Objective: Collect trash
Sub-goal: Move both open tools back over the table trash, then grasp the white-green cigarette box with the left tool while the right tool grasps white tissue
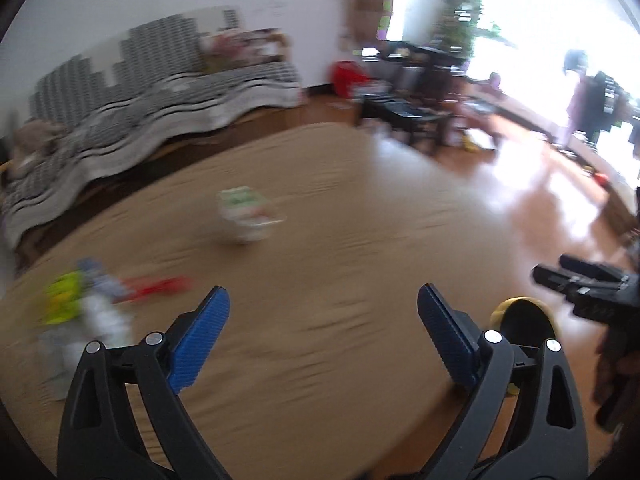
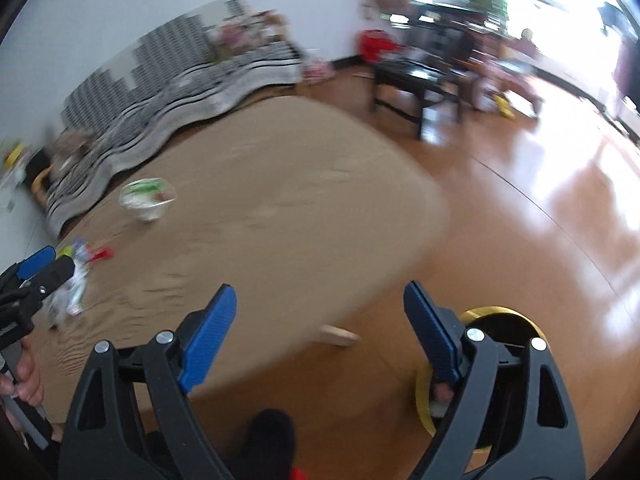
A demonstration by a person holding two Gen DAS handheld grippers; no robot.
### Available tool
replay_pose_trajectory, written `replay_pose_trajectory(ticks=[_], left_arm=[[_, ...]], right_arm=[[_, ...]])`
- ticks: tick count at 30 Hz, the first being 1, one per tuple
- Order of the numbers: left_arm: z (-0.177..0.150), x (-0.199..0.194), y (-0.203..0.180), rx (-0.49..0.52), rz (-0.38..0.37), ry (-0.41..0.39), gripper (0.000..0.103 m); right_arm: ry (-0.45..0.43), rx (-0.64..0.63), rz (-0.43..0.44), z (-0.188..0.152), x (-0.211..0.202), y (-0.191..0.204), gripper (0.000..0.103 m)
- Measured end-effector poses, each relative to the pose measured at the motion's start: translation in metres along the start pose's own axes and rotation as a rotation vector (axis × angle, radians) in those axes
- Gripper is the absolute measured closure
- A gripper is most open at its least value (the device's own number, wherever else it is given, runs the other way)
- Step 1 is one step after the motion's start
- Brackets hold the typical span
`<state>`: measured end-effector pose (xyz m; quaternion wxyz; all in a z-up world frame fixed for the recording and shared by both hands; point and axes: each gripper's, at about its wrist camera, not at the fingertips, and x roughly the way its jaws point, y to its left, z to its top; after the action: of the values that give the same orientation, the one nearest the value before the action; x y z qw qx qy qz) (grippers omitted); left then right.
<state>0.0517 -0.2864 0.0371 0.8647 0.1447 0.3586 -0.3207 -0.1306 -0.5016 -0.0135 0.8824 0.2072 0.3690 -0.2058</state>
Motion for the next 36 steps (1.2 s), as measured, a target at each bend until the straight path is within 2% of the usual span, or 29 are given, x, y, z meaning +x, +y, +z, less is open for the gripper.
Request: replay_pose_trajectory(ticks=[7,11,15,17,22,24,29,36], left_arm=[[-0.05,-0.035,0.148,-0.107,0.193,0.036,0.011],[-0.074,-0.04,0.206,-0.177,0.235,0.056,0.011],[-0.098,-0.036,0.25,-0.234,0.271,0.077,0.011],[-0.105,-0.03,0.265,-0.259,0.267,0.098,0.011],[-0.114,-0.013,0.28,-0.239,0.252,0.13,0.011],[-0.118,-0.004,0.285,-0.255,0.253,0.159,0.011],[-0.125,0.013,0.298,-0.275,0.24,0.193,0.011],[-0.128,0.023,0.302,-0.255,0.238,0.203,0.011]], right_arm=[[0.031,-0.233,0.194,0.018,0.04,0.187,0.02],[0.071,-0.325,0.285,0.016,0.059,0.269,0.02],[0.098,-0.41,0.34,0.011,0.083,0.341,0.02],[0.105,-0.438,0.35,0.002,0.089,0.362,0.02],[0.112,-0.48,0.344,0.0,0.118,0.394,0.021],[0.133,-0.471,0.343,0.002,0.136,0.405,0.026],[0.165,-0.478,0.328,0.003,0.168,0.414,0.031],[0.174,-0.516,0.357,-0.001,0.184,0.44,0.034]])
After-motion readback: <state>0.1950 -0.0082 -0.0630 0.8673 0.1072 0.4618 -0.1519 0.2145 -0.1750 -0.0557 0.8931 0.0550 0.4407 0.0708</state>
